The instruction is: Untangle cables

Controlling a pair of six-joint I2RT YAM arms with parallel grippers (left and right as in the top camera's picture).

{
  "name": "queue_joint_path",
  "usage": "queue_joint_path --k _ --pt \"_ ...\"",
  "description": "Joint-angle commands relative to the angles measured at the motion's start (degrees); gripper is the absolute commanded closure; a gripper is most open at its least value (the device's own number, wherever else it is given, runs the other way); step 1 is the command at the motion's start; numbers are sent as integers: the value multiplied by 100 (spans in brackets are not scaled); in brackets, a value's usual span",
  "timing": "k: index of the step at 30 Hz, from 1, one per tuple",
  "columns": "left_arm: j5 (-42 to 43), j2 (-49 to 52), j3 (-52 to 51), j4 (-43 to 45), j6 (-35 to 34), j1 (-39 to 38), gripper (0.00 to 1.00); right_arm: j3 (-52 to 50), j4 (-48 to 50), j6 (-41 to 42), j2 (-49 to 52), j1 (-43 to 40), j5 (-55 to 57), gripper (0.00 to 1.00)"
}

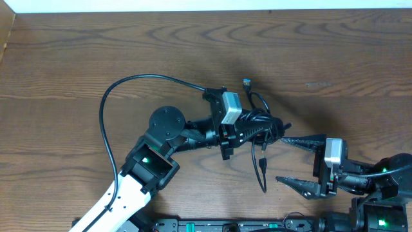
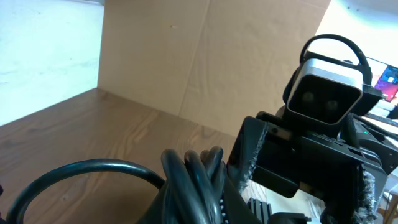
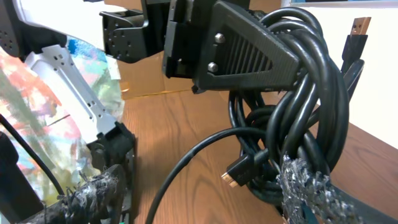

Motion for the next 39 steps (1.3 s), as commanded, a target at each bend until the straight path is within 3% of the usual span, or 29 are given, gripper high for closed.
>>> queue_joint_path --k 1,10,15,24,39 --pt "-85 -72 96 70 138 -46 93 42 -17 -87 -35 24 245 26" --pt "901 -76 96 50 1152 -11 93 42 -42 -22 -35 22 254 26" --pt "2175 -76 96 55 1912 321 92 42 -44 -24 -35 22 251 27" --pt "4474 -76 96 560 1956 1338 93 42 -39 -28 -35 22 50 25" --pt "4358 -74 96 702 1915 1366 92 42 -39 -282 -35 24 -710 23"
